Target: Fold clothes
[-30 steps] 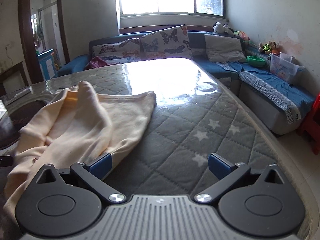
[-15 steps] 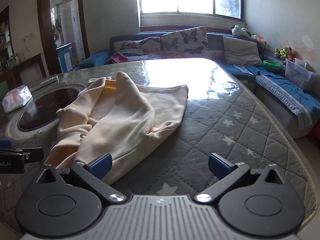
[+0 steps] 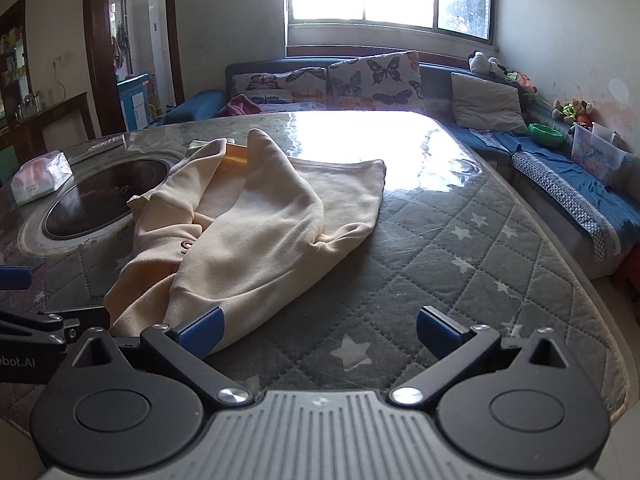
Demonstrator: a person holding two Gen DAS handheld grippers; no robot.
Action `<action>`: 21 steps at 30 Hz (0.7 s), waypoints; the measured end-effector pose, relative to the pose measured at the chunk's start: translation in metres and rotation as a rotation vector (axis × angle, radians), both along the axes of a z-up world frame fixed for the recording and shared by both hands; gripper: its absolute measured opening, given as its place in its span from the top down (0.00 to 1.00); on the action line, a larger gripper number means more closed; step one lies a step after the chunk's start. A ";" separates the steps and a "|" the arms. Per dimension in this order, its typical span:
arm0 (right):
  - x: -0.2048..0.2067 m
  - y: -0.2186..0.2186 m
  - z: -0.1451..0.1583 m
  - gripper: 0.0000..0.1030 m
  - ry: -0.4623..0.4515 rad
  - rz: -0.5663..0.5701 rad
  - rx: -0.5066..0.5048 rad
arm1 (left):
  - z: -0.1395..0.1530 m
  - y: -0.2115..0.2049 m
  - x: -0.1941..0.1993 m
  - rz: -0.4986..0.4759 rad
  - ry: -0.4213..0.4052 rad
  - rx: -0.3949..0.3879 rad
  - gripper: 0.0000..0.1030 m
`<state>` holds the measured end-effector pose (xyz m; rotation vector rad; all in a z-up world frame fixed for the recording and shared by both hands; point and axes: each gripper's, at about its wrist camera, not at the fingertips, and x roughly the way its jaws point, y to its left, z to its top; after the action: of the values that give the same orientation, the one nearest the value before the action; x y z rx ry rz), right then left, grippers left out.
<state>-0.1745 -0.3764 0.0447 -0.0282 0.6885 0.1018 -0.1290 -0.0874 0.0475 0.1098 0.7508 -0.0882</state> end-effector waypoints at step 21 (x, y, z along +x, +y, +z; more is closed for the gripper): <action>-0.011 0.011 -0.001 0.00 0.015 0.005 -0.029 | -0.008 -0.005 -0.017 -0.024 0.024 0.024 0.00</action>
<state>-0.1854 -0.3658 0.0433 -0.0574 0.7050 0.0972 -0.1462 -0.0921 0.0400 0.1405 0.7744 -0.1038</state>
